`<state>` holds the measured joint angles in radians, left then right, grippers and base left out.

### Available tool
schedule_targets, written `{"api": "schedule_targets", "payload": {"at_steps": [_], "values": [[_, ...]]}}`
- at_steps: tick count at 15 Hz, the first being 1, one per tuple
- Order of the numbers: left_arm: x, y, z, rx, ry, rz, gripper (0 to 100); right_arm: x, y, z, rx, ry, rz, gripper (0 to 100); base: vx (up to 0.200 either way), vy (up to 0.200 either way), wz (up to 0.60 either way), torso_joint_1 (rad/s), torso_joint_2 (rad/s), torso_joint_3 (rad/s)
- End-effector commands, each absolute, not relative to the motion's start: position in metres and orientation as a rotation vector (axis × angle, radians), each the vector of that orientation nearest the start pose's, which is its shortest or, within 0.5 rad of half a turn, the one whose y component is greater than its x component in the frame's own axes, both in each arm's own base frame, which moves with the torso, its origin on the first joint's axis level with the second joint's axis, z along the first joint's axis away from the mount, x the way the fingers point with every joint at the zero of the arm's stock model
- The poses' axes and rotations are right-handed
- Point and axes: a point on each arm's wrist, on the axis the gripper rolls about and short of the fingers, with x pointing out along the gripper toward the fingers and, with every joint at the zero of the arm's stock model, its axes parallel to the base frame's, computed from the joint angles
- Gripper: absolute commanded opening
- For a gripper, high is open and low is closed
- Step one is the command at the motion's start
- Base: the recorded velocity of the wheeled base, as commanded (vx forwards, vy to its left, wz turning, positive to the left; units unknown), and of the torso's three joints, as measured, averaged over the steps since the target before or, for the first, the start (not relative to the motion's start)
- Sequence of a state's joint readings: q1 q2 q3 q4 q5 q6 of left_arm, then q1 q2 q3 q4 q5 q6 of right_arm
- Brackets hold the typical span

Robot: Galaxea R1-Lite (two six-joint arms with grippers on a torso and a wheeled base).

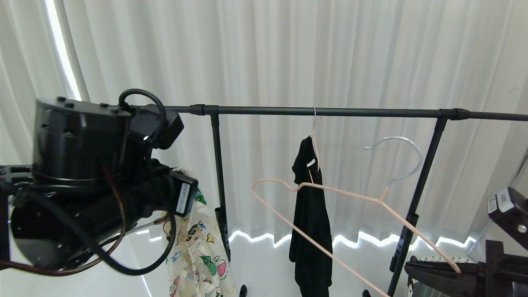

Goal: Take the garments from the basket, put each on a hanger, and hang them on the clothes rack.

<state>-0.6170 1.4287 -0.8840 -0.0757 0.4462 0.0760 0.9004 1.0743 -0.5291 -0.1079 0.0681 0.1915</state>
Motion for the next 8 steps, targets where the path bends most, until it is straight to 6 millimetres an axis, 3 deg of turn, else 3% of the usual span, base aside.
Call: {"api": "schedule_targets", "payload": {"at_steps": [1,8], "values": [[0.236,-0.145,0.211,0.257,0.463,-0.122,0,0.074,0.123,0.188,-0.02,0.557,1.008,0,0.0,0.0,0.0,0.0,0.0,0.0],[0.248,-0.136,0.204,0.256,0.488,-0.046,0,0.088,0.152,0.183,-0.007,0.536,1.03,0,0.0,0.0,0.0,0.0,0.0,0.0]]}}
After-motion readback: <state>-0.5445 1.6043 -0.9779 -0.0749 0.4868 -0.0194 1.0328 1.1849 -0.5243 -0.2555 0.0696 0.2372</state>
